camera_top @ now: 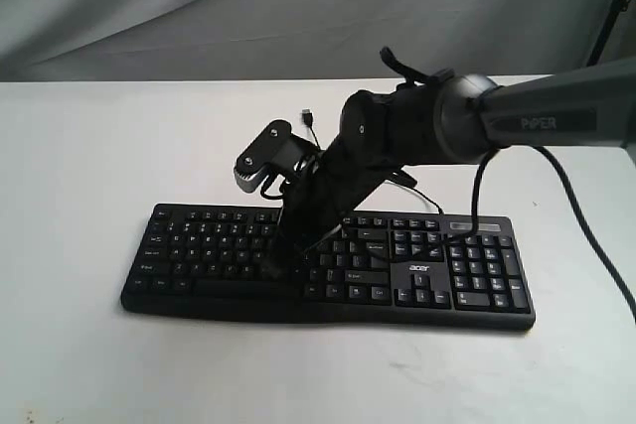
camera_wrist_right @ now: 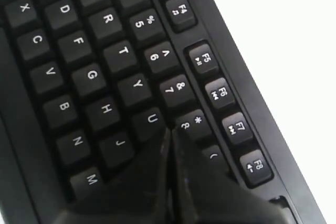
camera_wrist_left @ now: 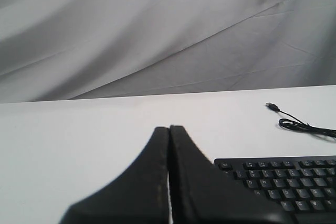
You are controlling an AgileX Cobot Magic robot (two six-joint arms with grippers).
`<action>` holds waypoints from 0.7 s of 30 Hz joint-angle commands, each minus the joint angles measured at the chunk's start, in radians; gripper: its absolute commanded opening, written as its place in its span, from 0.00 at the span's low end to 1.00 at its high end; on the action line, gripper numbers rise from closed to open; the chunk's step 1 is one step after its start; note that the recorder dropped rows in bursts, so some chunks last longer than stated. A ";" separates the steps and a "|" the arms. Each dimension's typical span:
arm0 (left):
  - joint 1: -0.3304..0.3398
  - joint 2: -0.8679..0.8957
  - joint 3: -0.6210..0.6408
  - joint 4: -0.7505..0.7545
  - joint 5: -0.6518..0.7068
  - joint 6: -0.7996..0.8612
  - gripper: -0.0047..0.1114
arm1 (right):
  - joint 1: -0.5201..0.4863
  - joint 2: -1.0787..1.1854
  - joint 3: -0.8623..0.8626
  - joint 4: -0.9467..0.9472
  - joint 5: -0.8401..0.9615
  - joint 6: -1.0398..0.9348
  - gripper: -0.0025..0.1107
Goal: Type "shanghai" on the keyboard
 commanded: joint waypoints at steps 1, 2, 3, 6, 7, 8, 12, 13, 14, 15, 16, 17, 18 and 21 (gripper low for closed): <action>-0.006 -0.002 0.002 0.000 -0.006 -0.003 0.04 | -0.002 0.018 0.005 0.009 -0.006 -0.009 0.02; -0.006 -0.002 0.002 0.000 -0.006 -0.003 0.04 | -0.002 0.018 0.005 0.009 -0.006 -0.009 0.02; -0.006 -0.002 0.002 0.000 -0.006 -0.003 0.04 | -0.002 0.018 0.005 0.009 -0.006 -0.009 0.02; -0.006 -0.002 0.002 0.000 -0.006 -0.003 0.04 | -0.002 0.009 0.005 0.009 -0.006 -0.009 0.02; -0.006 -0.002 0.002 0.000 -0.006 -0.003 0.04 | -0.002 -0.002 0.005 0.009 -0.006 -0.009 0.02; -0.006 -0.002 0.002 0.000 -0.006 -0.003 0.04 | -0.002 -0.009 0.005 0.009 -0.003 -0.011 0.02; -0.006 -0.002 0.002 0.000 -0.006 -0.003 0.04 | -0.002 -0.060 0.005 0.001 0.006 -0.013 0.02; -0.006 -0.002 0.002 0.000 -0.006 -0.003 0.04 | -0.002 -0.073 0.005 0.000 0.009 -0.013 0.02; -0.006 -0.002 0.002 0.000 -0.006 -0.003 0.04 | -0.002 -0.086 0.005 -0.003 0.013 -0.013 0.02; -0.006 -0.002 0.002 0.000 -0.006 -0.003 0.04 | -0.002 -0.105 0.005 -0.010 0.019 -0.013 0.02; -0.006 -0.002 0.002 0.000 -0.006 -0.003 0.04 | -0.002 -0.117 0.005 -0.014 0.025 -0.013 0.02; -0.006 -0.002 0.002 0.000 -0.006 -0.003 0.04 | -0.002 -0.133 0.005 -0.018 0.029 -0.013 0.02; -0.006 -0.002 0.002 0.000 -0.006 -0.003 0.04 | -0.002 -0.150 0.005 -0.025 0.033 -0.010 0.02; -0.006 -0.002 0.002 0.000 -0.006 -0.003 0.04 | -0.002 -0.202 0.005 -0.049 0.050 0.017 0.02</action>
